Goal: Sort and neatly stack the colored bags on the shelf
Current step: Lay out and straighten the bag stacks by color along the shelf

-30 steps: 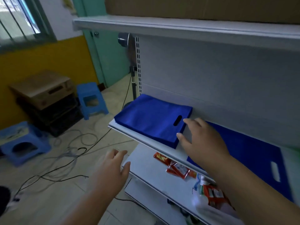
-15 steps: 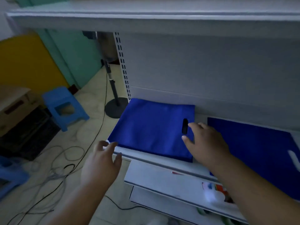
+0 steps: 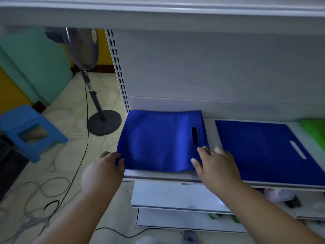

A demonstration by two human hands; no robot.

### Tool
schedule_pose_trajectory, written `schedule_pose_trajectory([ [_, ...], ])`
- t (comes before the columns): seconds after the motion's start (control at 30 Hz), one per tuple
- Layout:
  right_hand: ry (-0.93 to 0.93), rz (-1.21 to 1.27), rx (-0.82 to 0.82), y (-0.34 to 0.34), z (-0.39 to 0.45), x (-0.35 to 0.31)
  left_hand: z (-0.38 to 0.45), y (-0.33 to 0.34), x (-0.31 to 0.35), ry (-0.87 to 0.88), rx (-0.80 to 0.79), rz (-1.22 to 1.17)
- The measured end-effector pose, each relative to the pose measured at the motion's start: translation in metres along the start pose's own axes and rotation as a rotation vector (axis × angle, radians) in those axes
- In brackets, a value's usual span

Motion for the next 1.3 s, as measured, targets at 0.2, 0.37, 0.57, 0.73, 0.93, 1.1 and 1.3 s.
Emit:
schedule_pose_trajectory([
  [0.2, 0.146, 0.16, 0.018, -0.013, -0.021, 0.01, 0.005, -0.005, -0.009, -0.102, -0.069, -0.216],
  [0.37, 0.365, 0.49, -0.153, -0.009, -0.032, 0.015, -0.004, 0.015, -0.015, -0.137, -0.356, -0.359],
  [0.57, 0.369, 0.675, -0.059, -0.028, -0.034, 0.017, -0.019, 0.019, -0.014, -0.031, -0.25, -0.221],
  [0.73, 0.217, 0.323, 0.06, -0.054, -0.048, 0.042, -0.041, 0.02, 0.014, -0.006, -0.125, -0.242],
  [0.93, 0.289, 0.426, 0.254, -0.067, -0.075, 0.125, -0.06, 0.035, 0.095, 0.069, -0.086, -0.303],
  [1.1, 0.361, 0.401, 0.274, -0.077, -0.102, 0.225, -0.085, 0.057, 0.193, 0.13, -0.025, -0.308],
  [1.3, 0.38, 0.496, 0.183, -0.062, -0.128, 0.319, -0.118, 0.083, 0.279, 0.149, -0.028, -0.282],
])
Point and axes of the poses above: each hand's wrist, its own z-axis towards the middle knuckle, its own y-axis out of the palm, x = y × z, the point moved 5 cm from there along z, towards the middle knuckle, and after that the axes turned 6 degrees about -y, right-handed, at the moved point
